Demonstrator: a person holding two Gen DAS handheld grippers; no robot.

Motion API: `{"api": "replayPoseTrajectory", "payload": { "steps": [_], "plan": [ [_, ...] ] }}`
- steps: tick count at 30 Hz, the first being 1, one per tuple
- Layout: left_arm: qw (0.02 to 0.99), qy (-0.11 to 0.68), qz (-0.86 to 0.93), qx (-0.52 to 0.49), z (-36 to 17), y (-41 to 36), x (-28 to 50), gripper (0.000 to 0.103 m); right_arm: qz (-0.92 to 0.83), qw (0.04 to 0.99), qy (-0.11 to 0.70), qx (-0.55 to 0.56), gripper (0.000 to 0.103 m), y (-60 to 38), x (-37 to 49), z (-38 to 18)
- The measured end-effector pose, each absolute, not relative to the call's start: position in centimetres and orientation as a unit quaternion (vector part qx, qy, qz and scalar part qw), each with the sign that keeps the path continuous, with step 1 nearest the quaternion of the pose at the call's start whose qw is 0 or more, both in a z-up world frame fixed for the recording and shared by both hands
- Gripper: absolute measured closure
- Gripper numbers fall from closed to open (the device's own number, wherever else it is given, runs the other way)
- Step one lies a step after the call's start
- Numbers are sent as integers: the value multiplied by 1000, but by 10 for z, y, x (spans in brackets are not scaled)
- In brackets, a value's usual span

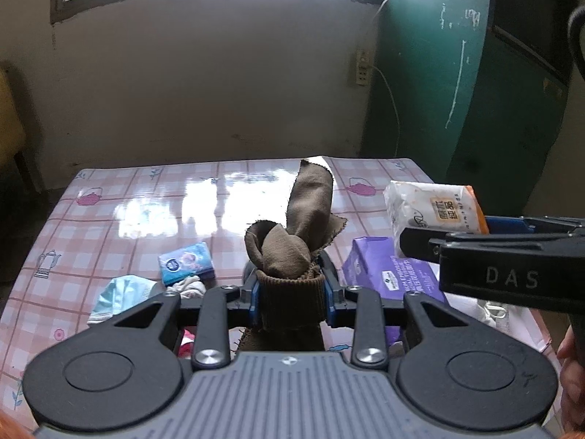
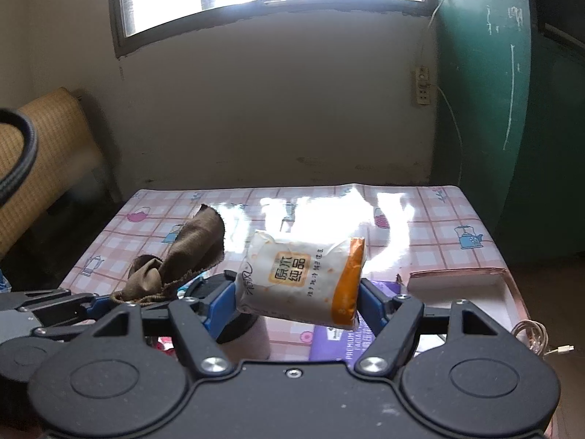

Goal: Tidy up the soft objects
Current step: 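Carry the sock with the left tool while the right tool carries the tissue pack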

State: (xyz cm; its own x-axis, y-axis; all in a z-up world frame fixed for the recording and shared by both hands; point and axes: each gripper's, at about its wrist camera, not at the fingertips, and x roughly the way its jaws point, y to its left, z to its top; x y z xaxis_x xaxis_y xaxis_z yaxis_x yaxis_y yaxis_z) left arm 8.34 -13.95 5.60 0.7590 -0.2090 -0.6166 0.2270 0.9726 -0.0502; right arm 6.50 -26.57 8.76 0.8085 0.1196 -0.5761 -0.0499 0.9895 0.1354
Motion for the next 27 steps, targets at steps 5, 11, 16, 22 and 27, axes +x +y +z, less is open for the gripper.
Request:
{"api": "replayPoseTrajectory", "payload": {
  "steps": [5,11,16,22,27],
  "plan": [
    [935,329,-127,18,53,-149,84,69,35,949,308,60,18,-278,65,85],
    [933,330,-141,24,50,-162,84,69,24,949,308,64,18,-294,64,83],
    [931,331,-153,30,47,-174,84,69,13,949,308,66,18,-308,62,82],
    [928,332,-169,35,44,-189,83,69,-1,948,310,70,18,-323,60,80],
    [923,334,-184,44,39,-205,82,69,-15,947,312,73,18,-340,57,77]
  ]
}}
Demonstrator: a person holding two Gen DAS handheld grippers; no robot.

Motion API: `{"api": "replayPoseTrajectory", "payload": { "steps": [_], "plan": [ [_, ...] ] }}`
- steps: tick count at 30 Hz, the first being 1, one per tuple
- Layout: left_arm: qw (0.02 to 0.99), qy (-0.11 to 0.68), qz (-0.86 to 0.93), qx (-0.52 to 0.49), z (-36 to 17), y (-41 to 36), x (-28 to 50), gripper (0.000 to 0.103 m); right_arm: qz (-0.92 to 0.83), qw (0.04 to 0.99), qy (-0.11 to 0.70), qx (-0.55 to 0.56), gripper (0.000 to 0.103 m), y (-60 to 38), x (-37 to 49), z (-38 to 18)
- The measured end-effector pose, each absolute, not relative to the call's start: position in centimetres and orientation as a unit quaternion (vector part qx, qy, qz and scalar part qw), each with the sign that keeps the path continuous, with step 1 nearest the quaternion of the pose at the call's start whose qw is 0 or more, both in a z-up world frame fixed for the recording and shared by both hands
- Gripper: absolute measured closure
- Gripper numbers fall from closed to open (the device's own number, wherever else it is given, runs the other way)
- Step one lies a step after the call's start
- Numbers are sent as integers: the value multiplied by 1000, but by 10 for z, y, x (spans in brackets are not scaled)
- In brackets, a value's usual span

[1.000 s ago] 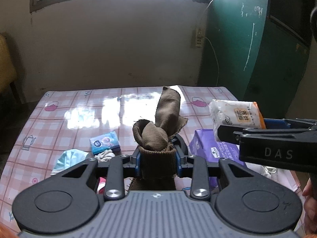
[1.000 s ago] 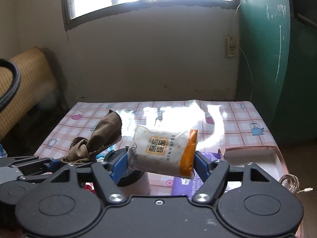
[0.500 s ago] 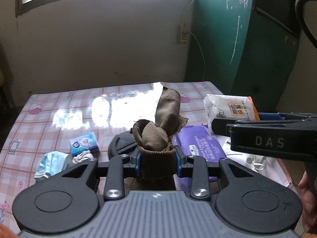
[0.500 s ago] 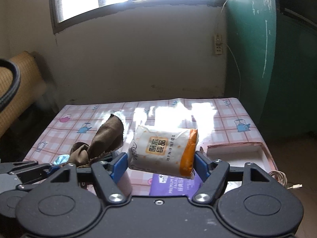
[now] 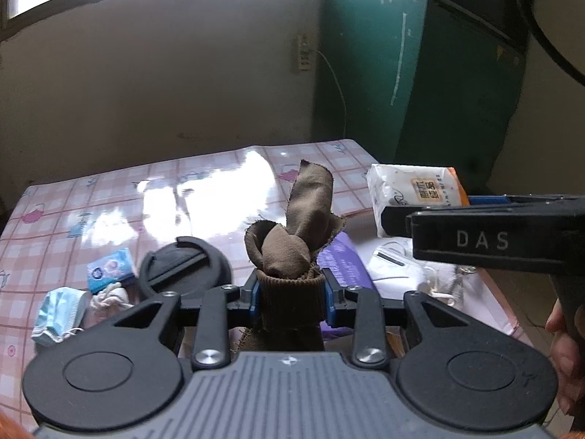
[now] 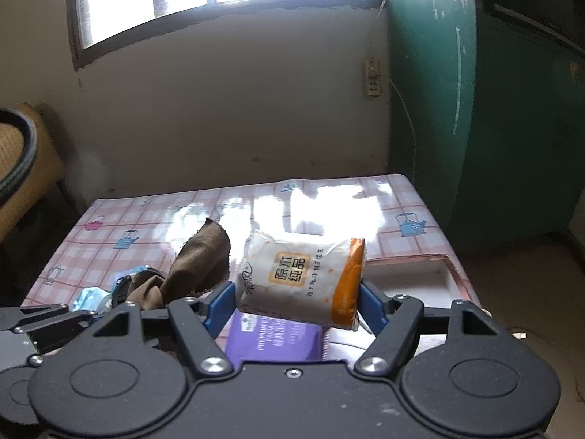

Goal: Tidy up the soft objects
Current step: 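Carry the sock with the left tool while the right tool carries the tissue pack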

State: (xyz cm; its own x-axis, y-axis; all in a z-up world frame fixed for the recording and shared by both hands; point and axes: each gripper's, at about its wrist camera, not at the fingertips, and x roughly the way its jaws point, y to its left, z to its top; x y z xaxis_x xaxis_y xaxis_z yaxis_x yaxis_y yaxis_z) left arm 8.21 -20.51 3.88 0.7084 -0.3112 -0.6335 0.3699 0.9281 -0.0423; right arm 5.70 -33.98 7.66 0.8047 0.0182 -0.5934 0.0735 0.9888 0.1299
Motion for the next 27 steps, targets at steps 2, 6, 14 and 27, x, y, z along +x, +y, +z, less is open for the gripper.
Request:
{"api": "replayPoseTrajectory", "payload": {
  "steps": [2,6,14,27],
  "plan": [
    [921,336,-189,46,36,-211,83,69,-20,947,313,76,18,-347,56,76],
    [917,340,-201,49,33,-223,82,69,-32,945,315,80,18,-360,55,72],
    [907,348,-230,55,25,-252,76,69,-58,940,323,89,18,-395,48,62],
    [879,371,-293,57,0,-299,64,69,-107,924,349,113,18,-451,27,31]
  ]
}}
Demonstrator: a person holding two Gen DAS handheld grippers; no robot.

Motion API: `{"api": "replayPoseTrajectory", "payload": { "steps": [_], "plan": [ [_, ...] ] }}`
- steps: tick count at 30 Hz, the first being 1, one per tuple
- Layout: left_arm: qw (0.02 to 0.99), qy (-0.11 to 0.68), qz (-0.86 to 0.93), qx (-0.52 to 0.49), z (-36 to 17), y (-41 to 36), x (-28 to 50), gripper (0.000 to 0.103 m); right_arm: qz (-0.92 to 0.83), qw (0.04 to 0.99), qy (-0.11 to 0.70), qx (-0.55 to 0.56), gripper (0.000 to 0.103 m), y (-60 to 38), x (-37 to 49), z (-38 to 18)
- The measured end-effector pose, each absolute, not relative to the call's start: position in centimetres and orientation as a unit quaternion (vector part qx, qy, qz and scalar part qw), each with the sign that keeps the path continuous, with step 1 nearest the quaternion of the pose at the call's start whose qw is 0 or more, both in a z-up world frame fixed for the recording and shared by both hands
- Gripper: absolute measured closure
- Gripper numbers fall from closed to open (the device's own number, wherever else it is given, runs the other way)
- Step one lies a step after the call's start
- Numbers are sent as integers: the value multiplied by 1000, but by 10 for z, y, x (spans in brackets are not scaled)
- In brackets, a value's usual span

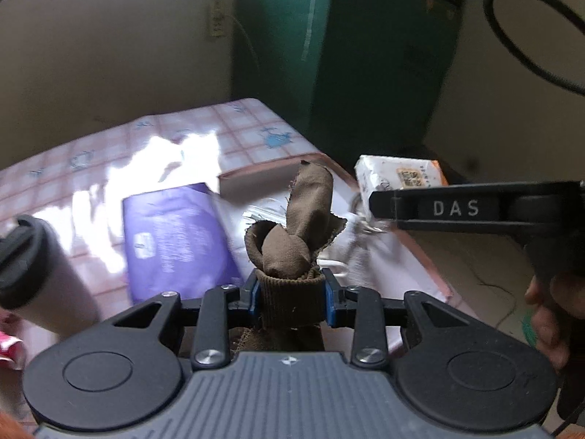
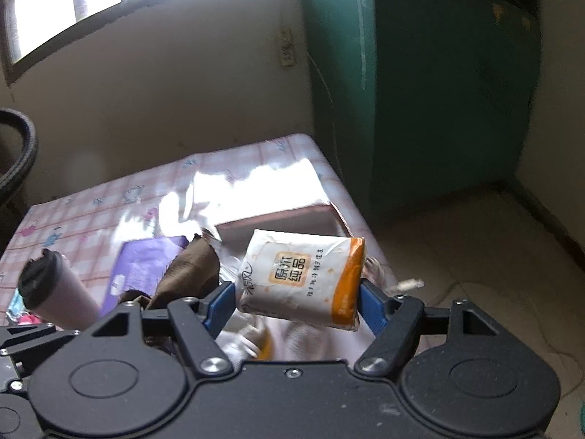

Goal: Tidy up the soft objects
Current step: 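Carry the sock with the left tool while the right tool carries the tissue pack, then lower the sock and tissue pack into the box tray and open both tools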

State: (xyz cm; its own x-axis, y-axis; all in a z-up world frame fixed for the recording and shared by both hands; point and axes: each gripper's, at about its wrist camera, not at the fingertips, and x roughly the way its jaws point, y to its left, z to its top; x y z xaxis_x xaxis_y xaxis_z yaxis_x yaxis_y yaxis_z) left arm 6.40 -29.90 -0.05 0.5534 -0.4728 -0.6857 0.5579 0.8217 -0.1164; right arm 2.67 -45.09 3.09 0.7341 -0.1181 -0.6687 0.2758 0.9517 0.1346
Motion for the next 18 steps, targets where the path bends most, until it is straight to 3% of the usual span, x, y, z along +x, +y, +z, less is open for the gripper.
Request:
{"api": "replayPoseTrajectory", "payload": {
  "steps": [4,6,7,18],
  "plan": [
    [865,379,-327,36,-8,-311,63,63,-120,919,357,115,16,-463,17,23],
    [861,380,-337,31,-11,-315,61,49,-124,917,361,117,15,-468,15,21],
    [861,378,-339,32,-11,-316,61,36,-125,916,363,119,14,-470,16,19],
    [894,356,-267,52,13,-294,57,25,-131,925,341,102,13,-454,1,34]
  ]
}}
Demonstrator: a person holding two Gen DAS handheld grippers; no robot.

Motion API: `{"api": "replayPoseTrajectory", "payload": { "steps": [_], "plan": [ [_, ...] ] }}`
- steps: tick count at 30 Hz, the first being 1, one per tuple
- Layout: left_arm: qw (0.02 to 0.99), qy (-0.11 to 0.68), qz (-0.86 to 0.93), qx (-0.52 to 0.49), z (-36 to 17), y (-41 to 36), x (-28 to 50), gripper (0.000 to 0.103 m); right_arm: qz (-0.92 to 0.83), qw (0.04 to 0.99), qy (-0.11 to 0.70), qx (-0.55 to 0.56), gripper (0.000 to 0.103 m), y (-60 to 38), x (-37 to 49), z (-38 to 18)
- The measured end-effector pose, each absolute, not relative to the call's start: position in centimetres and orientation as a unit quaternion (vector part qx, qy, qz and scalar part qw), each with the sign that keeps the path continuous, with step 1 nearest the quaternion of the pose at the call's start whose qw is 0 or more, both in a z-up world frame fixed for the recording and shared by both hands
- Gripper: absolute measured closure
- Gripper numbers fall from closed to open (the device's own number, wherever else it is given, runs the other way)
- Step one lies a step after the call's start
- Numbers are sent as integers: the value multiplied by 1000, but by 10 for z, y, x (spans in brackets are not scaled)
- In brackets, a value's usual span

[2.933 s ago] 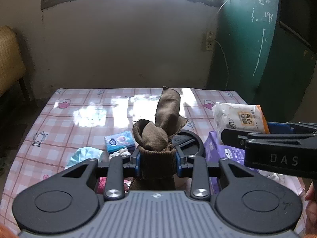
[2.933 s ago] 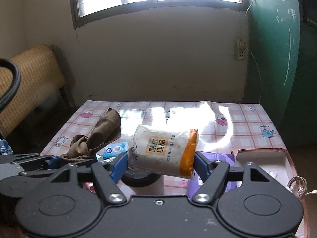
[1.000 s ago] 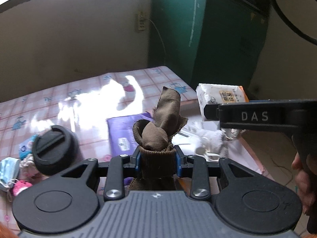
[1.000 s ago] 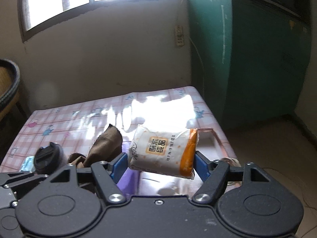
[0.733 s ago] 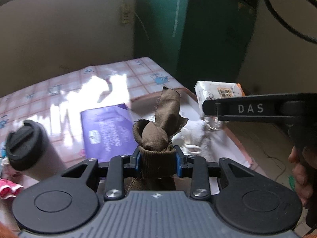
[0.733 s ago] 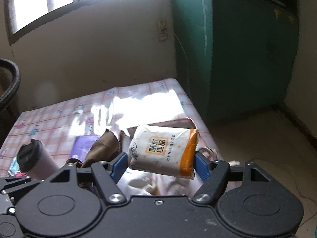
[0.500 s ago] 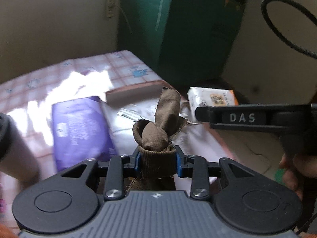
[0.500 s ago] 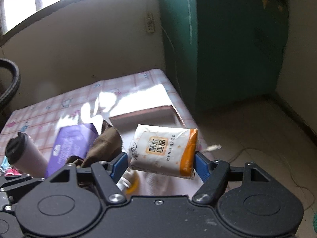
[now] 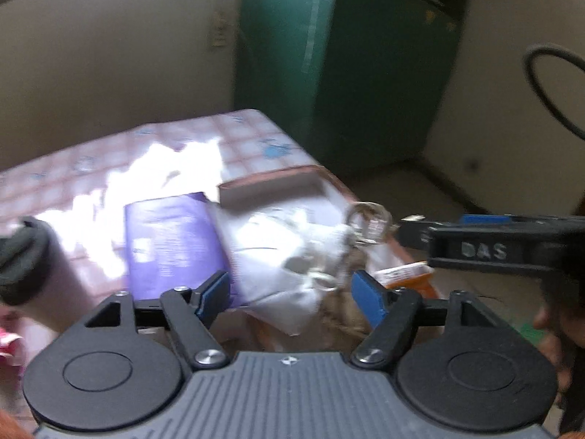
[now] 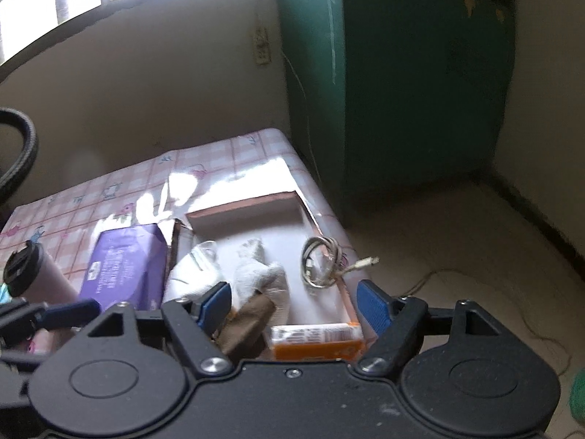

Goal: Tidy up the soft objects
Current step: 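Lower the sock and tissue pack into the box tray and open both tools, then move both open tools back over the remaining items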

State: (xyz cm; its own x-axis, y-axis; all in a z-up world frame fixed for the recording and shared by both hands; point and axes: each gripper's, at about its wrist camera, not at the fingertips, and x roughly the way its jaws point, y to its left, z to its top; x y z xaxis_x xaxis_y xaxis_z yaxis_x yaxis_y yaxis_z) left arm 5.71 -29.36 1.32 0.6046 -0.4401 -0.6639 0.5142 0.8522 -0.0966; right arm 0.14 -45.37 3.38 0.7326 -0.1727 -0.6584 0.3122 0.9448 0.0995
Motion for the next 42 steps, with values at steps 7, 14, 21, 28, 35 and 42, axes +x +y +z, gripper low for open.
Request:
{"api": "replayPoseTrajectory", "payload": {
  "steps": [7,14,21,28,35,42],
  "plan": [
    [915,341,-205,65,31,-268,53,12,-114,931,335,89,13,-428,1,42],
    [924,341,-168,51,38,-247,47,9,-98,933,337,83,13,-406,-5,48],
    [927,341,-148,40,45,-228,42,8,-76,936,334,74,13,-379,-8,55],
    [931,340,-126,33,49,-204,38,8,-55,938,334,70,13,-357,-5,56],
    [935,336,-109,28,52,-184,34,8,-37,939,334,67,13,-337,-2,57],
    [937,336,-87,22,52,-160,31,8,-17,939,336,66,13,-313,2,54]
  ]
}}
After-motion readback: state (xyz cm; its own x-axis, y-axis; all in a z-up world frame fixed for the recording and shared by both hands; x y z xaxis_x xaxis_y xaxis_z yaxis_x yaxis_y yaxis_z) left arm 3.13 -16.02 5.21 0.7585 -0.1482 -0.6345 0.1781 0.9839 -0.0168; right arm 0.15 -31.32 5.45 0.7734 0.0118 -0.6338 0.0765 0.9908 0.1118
